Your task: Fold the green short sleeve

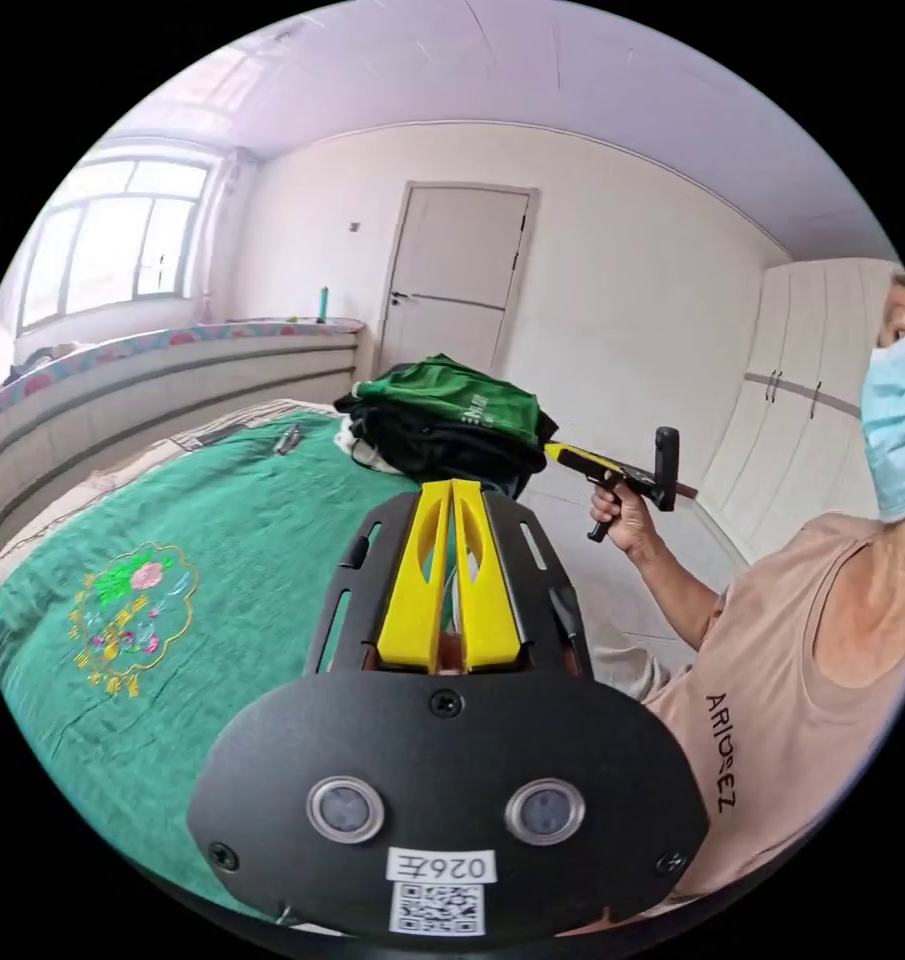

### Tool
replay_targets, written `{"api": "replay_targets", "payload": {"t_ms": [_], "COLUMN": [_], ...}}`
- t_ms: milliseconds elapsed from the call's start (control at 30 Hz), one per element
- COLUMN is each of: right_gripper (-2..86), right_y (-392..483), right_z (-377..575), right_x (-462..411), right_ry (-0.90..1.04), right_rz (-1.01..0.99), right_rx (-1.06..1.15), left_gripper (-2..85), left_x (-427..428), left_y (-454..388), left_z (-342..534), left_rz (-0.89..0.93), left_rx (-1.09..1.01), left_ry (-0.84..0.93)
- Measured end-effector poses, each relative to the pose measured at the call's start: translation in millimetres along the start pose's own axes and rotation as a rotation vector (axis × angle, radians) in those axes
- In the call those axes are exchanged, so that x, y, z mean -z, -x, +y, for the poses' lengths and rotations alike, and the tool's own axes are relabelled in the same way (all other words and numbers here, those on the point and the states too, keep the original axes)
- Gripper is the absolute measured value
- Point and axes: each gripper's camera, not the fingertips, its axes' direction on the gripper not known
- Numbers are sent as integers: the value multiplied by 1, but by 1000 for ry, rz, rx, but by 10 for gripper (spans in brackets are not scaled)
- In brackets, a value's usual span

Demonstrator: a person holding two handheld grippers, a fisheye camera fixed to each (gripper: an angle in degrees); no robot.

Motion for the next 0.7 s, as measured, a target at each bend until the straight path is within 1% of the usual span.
{"api": "replay_targets", "payload": {"t_ms": [133, 267, 367, 467, 500, 567, 700], "right_gripper": [0, 34, 42, 63, 68, 85, 106], "right_y": [-83, -153, -196, -233, -240, -264, -293], "right_z": [3, -2, -12, -28, -31, -43, -58], "right_x": [20, 28, 28, 20, 18, 8, -6], "right_ry": [-16, -10, -23, -14, -8, 16, 44], "right_rz": [124, 201, 217, 225, 234, 276, 307], "right_rx": [-139, -235, -278, -303, -307, -322, -329], "left_gripper": [41, 76, 79, 90, 94, 119, 162], "left_x": [-104, -201, -262, -318, -329, -370, -427], "left_y": [-4, -28, -51, -63, -65, -69, -54], "left_z": [-65, -133, -174, -208, -214, -235, -257], "left_rz": [84, 177, 187, 187, 176, 67, -60], "left_rx": [-64, -167, -254, -295, -308, -350, -342], "left_ry": [105, 220, 278, 318, 327, 374, 418]}}
